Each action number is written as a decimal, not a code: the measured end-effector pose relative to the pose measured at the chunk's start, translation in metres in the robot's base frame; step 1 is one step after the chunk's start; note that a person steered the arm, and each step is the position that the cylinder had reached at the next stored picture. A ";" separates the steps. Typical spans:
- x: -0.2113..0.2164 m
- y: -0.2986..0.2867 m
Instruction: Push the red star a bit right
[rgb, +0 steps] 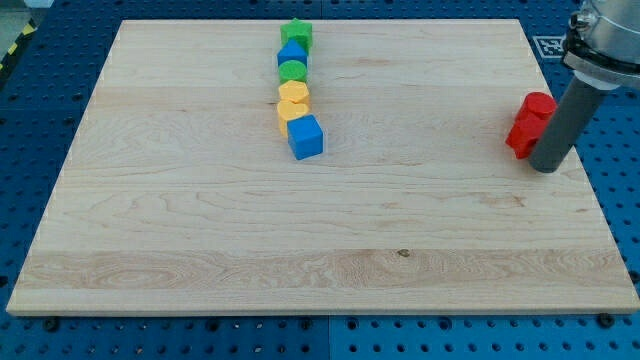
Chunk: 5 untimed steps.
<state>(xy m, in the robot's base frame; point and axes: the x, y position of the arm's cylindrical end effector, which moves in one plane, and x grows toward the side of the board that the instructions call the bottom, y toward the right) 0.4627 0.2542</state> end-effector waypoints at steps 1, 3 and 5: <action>-0.002 0.015; 0.008 -0.038; -0.017 -0.067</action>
<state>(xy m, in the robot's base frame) 0.4454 0.1876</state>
